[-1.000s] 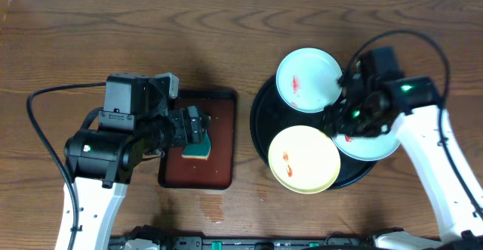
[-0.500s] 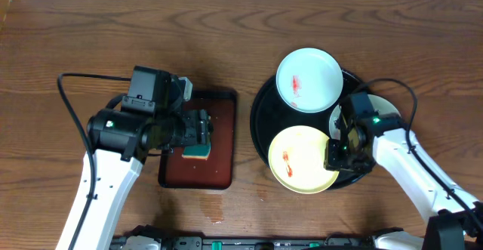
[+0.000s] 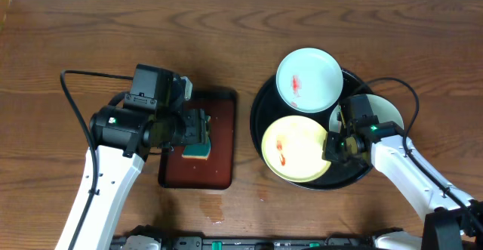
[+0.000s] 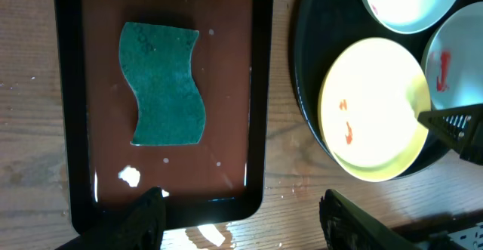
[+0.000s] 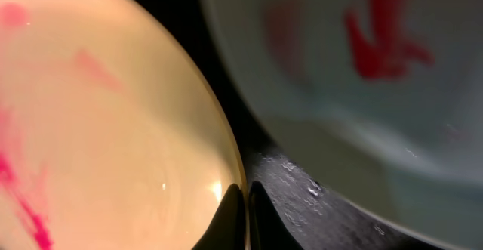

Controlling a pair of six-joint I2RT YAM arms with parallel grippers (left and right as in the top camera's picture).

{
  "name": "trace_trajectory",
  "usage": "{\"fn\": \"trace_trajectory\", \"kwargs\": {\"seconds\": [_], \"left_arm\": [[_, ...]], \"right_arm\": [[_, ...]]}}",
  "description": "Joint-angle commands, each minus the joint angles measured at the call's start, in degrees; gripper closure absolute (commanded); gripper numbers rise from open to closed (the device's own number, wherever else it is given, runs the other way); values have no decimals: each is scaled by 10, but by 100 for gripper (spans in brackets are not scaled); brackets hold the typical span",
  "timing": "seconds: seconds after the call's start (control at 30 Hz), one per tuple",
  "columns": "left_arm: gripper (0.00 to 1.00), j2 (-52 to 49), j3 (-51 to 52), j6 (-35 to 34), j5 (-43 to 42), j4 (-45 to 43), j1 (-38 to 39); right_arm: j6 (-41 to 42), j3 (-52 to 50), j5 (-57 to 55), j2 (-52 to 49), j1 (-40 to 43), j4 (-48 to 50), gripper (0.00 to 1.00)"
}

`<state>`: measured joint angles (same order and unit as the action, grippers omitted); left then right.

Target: Clean dirty plates on tray and stack at the side

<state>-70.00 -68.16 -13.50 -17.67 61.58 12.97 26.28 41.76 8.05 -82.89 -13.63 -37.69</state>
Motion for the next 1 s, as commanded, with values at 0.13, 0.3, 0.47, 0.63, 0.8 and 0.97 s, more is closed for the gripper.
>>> {"fn": "trace_trajectory", "kwargs": {"seconds": [0.13, 0.3, 0.47, 0.63, 0.8, 0.97], "left_arm": [[35, 0, -3, 4, 7, 3, 2], [34, 0, -3, 4, 39, 3, 2], [34, 0, -3, 4, 39, 3, 2], [33, 0, -3, 4, 43, 3, 2], [33, 0, -3, 4, 43, 3, 2], [33, 0, -3, 4, 67, 4, 2]], "right_arm": [[42, 3, -21, 2, -2, 21, 99], [45, 2, -125, 2, -2, 24, 99], [-64, 2, -13, 1, -2, 57, 64], [-79, -1, -16, -9, -2, 53, 58], [-79, -3, -18, -55, -2, 56, 64], [-59, -3, -18, -105, 0, 105, 98]]}}
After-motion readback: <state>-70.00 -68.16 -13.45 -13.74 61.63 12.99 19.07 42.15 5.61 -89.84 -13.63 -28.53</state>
